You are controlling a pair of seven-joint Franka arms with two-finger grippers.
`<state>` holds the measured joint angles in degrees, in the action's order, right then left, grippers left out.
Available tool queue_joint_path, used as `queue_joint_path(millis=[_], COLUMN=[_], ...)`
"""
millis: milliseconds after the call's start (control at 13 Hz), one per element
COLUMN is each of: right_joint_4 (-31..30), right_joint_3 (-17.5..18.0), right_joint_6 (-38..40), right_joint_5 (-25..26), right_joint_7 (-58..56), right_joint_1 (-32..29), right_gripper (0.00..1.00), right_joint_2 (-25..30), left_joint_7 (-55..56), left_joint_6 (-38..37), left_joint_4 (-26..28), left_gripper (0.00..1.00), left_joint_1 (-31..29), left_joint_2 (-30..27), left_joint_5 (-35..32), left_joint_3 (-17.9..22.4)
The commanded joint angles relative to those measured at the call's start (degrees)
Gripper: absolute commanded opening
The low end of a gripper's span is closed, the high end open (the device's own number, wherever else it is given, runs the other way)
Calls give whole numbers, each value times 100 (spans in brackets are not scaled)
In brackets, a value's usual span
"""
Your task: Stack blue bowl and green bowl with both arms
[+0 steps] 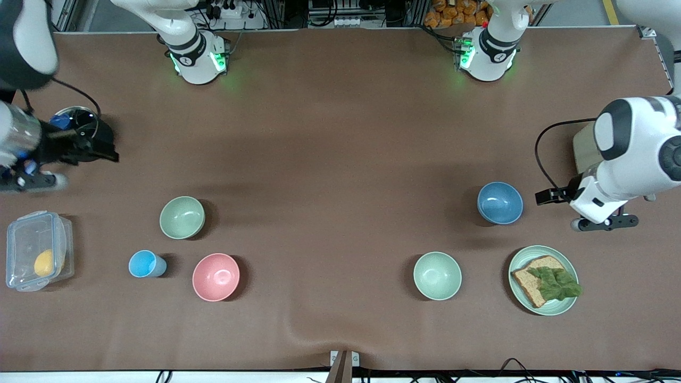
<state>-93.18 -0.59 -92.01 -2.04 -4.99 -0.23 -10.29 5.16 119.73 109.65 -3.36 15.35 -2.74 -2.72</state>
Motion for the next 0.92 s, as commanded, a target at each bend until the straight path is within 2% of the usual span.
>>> queue_joint_path(millis=[0,154,308,462,615,846], right_joint_4=[230,213,230,213,213,178], right_joint_3=[-11,-20,-20,-20,-20,-20], right_joint_6=[-570,-993,-1100,-1476,-1706,-1820], right_joint_5=[2,-155,-261,-270,-331,-455], right_joint_7=[-55,-308,-354,-345,-354,-363], right_joint_1=[68,-38,-169,-109,-117,-117], right_gripper=[100,100,100,100,100,100], right_joint_2=[-963,-1377,-1764,-2107,-2573,-2890], left_joint_7=[-112,-112,-112,-103,-77,-50], left_joint_6=[629,1025,1140,1167,1202,1290], left_joint_4=[486,601,610,611,611,611], left_gripper=[100,100,99,90,86,74], left_joint_1=[-60,-77,-77,-68,-68,-60], left_joint_2=[72,353,547,644,758,882], left_joint_5=[-77,-77,-77,-77,-77,-77], left_joint_3=[-44,-44,-53,-53,-53,-53])
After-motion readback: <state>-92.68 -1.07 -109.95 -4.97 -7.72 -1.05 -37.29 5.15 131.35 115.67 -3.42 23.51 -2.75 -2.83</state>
